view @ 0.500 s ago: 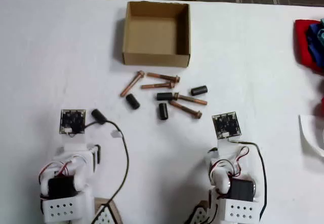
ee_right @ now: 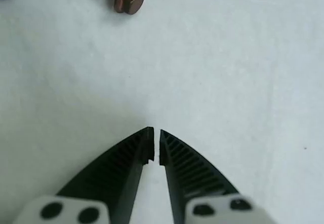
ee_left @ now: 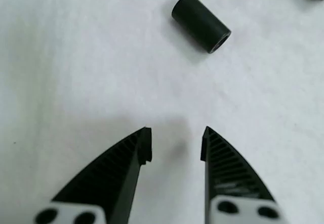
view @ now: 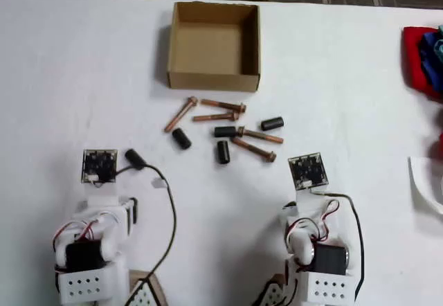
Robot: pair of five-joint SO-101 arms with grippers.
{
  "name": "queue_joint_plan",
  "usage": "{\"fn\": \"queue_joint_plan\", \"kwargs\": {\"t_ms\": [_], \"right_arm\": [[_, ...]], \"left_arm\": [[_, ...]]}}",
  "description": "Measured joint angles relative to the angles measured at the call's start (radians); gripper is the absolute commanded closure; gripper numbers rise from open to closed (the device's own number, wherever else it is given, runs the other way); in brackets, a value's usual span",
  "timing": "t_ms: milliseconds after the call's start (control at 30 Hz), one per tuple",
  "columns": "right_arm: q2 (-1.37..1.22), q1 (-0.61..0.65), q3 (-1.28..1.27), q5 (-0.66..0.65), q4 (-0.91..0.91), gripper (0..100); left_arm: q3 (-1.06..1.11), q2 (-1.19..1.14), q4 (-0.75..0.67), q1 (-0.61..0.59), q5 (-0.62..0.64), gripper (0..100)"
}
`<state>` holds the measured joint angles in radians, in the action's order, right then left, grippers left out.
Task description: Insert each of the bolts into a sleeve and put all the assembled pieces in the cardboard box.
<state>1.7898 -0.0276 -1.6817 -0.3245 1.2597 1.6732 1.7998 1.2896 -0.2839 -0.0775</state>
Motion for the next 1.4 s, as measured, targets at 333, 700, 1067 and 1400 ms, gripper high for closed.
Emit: {"fn": "queue_joint_plan", "kwargs": {"t_ms": [333,700,1067,1400], "right_arm": [[0.0,0.0,0.0,0.0,0.0,97.5],[0.0,0.0,0.0,0.0,-0.025,97.4],[0.0,-0.002,0.0,-0.055,-0.057,97.4],[0.002,0.026,0.018,-0.157,-0.087,96.3]], "left_arm": [[0.0,0.0,0.0,0.0,0.0,82],[0.0,0.0,0.0,0.0,0.0,82],[0.0,0.0,0.0,0.0,0.0,82],[0.0,0.0,0.0,0.0,0.0,82]]}}
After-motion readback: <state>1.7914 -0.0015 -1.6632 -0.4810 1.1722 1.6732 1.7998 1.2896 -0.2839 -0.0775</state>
